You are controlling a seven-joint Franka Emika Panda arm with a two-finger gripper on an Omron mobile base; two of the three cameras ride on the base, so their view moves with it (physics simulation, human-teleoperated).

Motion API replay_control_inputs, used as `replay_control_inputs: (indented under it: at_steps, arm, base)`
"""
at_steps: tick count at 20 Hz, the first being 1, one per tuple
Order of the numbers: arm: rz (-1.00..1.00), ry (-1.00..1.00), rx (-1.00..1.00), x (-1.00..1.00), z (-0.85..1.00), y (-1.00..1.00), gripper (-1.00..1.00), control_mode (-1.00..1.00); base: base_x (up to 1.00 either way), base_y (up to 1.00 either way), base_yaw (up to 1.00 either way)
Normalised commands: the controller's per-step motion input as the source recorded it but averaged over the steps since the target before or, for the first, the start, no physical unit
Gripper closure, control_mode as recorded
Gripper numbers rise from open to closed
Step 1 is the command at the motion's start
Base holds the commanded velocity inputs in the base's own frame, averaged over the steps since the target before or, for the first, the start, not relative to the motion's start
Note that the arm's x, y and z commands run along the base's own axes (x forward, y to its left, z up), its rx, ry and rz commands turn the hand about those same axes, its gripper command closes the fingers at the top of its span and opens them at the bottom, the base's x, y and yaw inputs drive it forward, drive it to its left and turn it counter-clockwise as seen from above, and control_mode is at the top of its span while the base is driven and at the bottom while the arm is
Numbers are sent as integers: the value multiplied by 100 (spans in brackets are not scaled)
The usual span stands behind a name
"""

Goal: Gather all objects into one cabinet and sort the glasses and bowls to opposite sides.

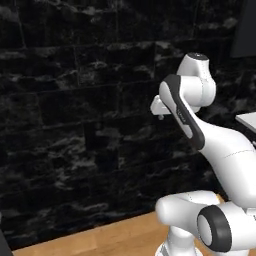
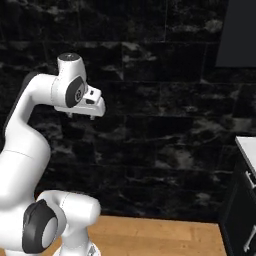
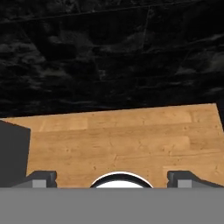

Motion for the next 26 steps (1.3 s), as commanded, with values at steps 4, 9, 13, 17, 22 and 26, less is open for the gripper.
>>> replay_control_inputs:
  at_steps: [4, 9, 13, 17, 22, 26]
  arm:
    - [0, 0, 0, 0, 0, 0, -100, 100]
    - [0, 0, 0, 0, 0, 0, -100, 100]
    - [0, 0, 0, 0, 0, 0, -100, 100]
    - [0, 0, 0, 0, 0, 0, -100, 100]
    - [0, 0, 0, 0, 0, 0, -100, 100]
    - [0, 0, 0, 0, 0, 0, -100, 100]
  base:
    - [78, 0, -54]
    - [46, -5, -75]
    - [26, -4, -77]
    - [20, -2, -75]
    - [21, 0, -70]
    - [-1, -7, -8]
